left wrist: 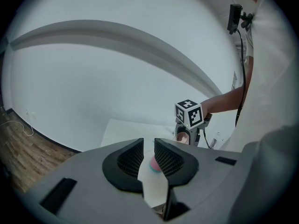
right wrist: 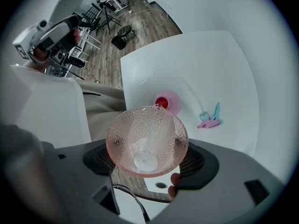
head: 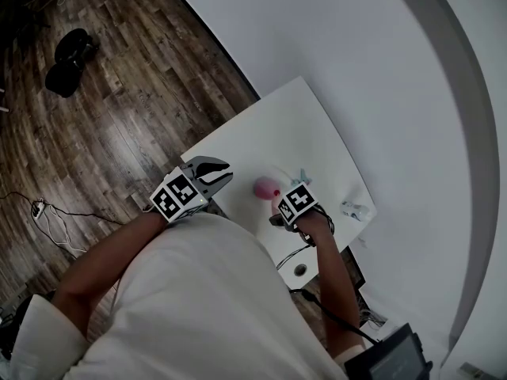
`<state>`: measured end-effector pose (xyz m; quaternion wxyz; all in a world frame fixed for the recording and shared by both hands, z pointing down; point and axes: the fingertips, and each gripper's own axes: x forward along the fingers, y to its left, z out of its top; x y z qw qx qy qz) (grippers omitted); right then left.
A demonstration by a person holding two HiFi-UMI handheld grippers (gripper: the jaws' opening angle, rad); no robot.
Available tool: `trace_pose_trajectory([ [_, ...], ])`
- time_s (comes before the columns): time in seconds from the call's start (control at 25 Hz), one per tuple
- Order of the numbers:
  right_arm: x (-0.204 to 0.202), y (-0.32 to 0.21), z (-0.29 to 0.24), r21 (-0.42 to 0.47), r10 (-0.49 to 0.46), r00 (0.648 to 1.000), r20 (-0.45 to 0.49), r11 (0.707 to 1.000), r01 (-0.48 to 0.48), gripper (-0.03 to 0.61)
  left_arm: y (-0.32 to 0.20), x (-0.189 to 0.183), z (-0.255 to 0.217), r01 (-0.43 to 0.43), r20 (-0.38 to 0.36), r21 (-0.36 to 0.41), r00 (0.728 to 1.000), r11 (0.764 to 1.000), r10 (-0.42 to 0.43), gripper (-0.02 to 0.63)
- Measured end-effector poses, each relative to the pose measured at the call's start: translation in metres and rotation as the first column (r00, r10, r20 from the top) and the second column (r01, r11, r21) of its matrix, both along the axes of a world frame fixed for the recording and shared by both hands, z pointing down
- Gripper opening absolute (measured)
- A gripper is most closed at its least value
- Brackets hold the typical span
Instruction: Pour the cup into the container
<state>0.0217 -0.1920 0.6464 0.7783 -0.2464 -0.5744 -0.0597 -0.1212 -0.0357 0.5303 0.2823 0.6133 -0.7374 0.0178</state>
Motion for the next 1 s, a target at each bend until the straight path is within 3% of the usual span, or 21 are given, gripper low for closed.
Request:
trace_pose_trajectory([
  [1.0, 0.0042, -0.0001, -0.002, -0.002, 0.0, 0.999, -0.037, 1.0, 0.0, 0.374, -0.001, -0.0017, 0.0014, 0.004, -0.008, 0.001, 1.0, 1.0, -0.004, 0.064],
])
